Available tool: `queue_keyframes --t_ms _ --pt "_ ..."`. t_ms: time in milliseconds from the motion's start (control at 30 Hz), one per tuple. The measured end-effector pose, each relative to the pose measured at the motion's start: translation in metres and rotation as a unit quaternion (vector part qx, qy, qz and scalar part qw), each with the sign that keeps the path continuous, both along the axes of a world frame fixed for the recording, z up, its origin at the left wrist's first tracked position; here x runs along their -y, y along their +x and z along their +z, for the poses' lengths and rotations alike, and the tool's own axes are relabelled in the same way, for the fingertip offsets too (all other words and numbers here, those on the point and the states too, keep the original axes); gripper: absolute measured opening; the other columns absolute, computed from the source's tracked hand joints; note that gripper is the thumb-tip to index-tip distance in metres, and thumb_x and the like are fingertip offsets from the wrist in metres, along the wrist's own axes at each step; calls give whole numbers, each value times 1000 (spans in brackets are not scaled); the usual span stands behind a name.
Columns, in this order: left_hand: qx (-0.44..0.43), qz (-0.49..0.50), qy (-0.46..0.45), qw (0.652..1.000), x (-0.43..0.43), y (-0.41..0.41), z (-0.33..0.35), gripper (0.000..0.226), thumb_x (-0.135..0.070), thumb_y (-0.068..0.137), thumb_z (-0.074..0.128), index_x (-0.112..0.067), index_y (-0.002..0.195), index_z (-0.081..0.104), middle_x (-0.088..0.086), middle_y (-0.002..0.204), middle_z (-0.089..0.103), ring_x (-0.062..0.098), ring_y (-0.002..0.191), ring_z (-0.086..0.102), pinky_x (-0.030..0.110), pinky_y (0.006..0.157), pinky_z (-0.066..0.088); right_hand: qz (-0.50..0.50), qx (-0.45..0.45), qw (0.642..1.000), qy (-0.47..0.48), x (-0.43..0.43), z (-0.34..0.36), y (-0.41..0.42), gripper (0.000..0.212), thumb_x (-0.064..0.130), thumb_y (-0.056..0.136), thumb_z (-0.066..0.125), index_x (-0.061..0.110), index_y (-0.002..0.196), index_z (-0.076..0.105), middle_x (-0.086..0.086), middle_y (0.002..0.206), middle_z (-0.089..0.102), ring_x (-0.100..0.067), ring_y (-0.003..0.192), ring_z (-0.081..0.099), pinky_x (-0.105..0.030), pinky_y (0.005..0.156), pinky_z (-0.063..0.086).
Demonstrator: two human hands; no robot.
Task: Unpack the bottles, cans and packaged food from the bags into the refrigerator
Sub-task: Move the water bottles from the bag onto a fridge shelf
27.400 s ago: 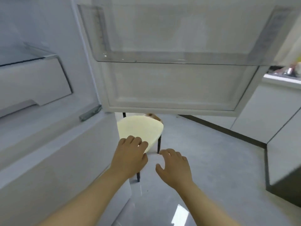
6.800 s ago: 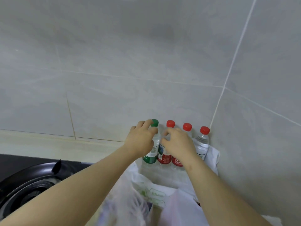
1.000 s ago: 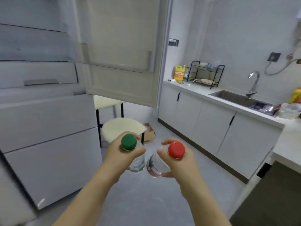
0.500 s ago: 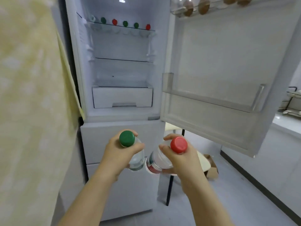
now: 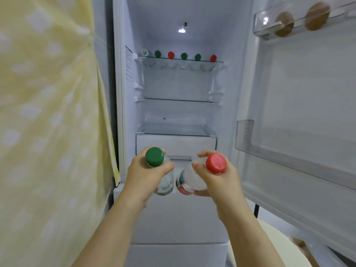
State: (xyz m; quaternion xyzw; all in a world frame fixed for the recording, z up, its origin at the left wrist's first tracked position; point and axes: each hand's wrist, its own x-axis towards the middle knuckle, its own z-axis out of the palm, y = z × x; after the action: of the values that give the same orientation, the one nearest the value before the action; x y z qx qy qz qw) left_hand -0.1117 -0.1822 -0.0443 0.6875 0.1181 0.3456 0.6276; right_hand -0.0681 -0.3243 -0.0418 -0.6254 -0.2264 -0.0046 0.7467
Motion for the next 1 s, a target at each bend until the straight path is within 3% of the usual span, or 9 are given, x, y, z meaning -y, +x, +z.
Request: queue_keyframes --t_ms 233,367,467,533,767,867,1000 --pt "41 30 4 999 -15 93 31 26 -20 58 76 -28 80 64 -8 71 58 18 74 55 39 62 50 23 63 998 16 -20 26 101 16 11 80 69 23 87 62 20 59 54 -5 67 55 -42 64 57" --pt "73 47 -3 996 -25 132 48 24 -9 69 76 -23 83 63 -4 71 57 19 72 54 36 62 47 28 84 995 51 -35 42 141 17 9 81 68 23 86 60 19 55 53 -2 59 53 -40 63 55" --pt "93 69 3 993 -36 153 64 27 -23 54 73 -27 79 65 -11 64 57 18 70 54 37 61 49 26 98 992 70 -46 53 166 19 9 81 68 26 86 61 21 57 54 -6 67 55 -45 68 57" --pt "114 74 6 991 -45 165 77 28 -25 52 69 -28 79 65 -14 59 55 18 70 54 37 61 50 17 119 989 85 -56 63 181 20 8 81 67 26 85 61 21 56 53 0 63 55 -47 68 57" --pt "198 62 33 978 -82 200 124 22 -9 74 73 -22 88 63 4 82 57 24 82 57 51 72 55 -13 192 971 142 -101 99 224 22 5 80 67 26 85 62 21 61 55 -4 66 56 -48 66 58" --pt "236 71 58 967 -105 216 140 23 -14 70 76 -26 85 64 -1 81 59 30 90 60 52 69 56 -19 215 962 169 -122 114 239 22 5 81 66 27 84 61 21 62 55 -5 69 57 -46 67 59" --pt "280 71 78 954 -134 233 159 24 -26 60 73 -32 82 64 -8 81 61 27 90 62 54 70 56 -31 249 946 206 -152 136 256 26 2 81 66 28 82 61 25 68 57 -1 69 58 -48 66 59"
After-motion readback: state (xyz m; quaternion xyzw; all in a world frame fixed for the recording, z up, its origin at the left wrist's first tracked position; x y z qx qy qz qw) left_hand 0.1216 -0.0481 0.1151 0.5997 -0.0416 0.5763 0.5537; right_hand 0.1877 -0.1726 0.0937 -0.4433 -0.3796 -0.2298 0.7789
